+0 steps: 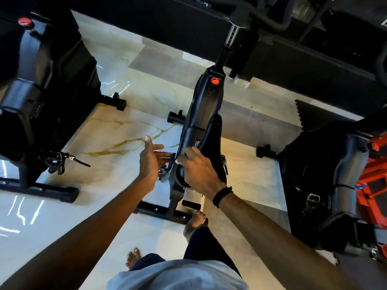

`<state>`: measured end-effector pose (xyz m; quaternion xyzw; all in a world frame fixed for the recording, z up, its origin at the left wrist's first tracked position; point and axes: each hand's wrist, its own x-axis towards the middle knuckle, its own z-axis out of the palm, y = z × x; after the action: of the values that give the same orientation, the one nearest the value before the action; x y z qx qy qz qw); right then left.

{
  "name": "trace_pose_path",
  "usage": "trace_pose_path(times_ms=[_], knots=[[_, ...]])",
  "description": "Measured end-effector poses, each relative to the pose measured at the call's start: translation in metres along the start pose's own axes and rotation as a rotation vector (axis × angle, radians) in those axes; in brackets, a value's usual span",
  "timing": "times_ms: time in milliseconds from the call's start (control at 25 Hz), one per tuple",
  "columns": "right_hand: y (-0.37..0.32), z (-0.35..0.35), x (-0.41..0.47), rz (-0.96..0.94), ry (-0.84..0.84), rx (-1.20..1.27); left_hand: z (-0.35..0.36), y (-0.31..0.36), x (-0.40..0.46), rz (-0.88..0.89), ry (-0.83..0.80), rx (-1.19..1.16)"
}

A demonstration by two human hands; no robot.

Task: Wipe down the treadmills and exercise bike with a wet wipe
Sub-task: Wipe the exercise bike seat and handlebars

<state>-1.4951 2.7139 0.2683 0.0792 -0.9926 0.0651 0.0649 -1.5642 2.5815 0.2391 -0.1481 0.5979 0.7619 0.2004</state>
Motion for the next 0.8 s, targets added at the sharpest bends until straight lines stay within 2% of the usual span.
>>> trace_pose_path(times_ms=[160, 280, 480, 640, 800], knots=[[-0.009, 0.010, -0.017, -0.089, 0.047, 0.022, 0.008, -0.003, 0.001, 0.007, -0.027, 0.054], [-0.008, 0.013, -0.036, -0.224, 0.094, 0.032, 0.007, -0.006, 0.002, 0.009, -0.090, 0.138], [0.027, 0.006, -0.077, -0.327, 0.018, 0.021, 0.006, -0.010, -0.004, 0.177, -0.121, 0.212], [0.042, 0.000, -0.099, -0.183, 0.075, 0.046, 0.004, -0.017, -0.005, 0.255, -0.133, 0.239], [0.068, 0.016, -0.146, 0.003, 0.177, 0.134, -0.002, -0.026, -0.004, 0.470, -0.148, 0.487]])
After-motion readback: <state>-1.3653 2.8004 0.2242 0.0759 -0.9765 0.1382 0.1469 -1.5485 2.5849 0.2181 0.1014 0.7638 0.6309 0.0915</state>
